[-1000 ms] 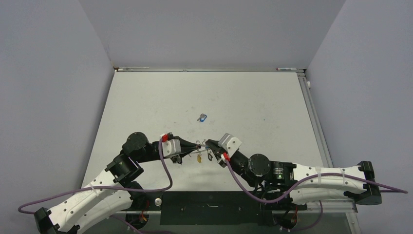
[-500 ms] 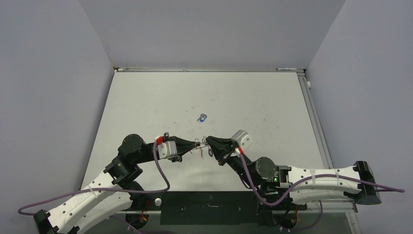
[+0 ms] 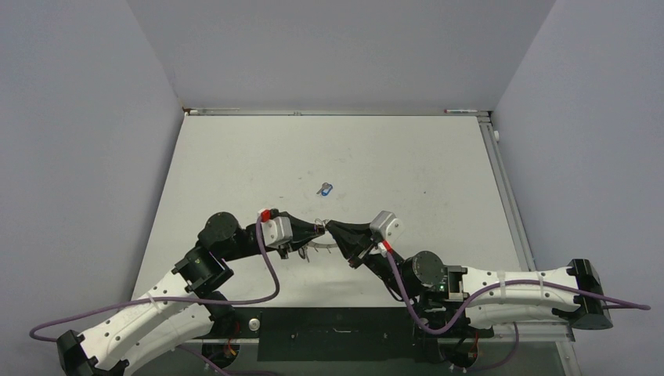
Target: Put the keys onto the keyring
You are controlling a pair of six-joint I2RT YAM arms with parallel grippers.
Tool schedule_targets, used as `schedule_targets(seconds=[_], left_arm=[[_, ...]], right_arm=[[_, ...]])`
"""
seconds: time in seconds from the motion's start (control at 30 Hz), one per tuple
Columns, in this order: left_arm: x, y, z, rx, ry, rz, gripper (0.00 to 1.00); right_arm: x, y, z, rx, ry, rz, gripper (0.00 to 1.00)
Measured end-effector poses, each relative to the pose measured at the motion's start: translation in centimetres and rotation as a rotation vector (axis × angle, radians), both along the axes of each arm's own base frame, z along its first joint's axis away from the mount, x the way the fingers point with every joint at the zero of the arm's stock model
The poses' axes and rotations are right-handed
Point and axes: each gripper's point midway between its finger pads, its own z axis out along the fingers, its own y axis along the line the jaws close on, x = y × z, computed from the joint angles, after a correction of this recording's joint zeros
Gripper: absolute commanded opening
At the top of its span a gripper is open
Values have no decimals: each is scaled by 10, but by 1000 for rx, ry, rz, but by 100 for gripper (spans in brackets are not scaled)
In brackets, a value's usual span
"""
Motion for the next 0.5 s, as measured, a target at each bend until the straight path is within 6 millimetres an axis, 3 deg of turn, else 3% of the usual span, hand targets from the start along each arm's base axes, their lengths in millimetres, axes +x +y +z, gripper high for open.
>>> schedule_targets(seconds=[0.13,0.23,0.5], left_arm=[[0,3,1,-7,33,19,43],[-4,9,5,-21,37,29,54],[-27,36,44,-55,5,39,57]], right_arm=[[-2,4,-5,-34,-15,17,5],[-4,5,-9,-55,-20,30,5],[-11,2,-4,-62,-45,72,5]])
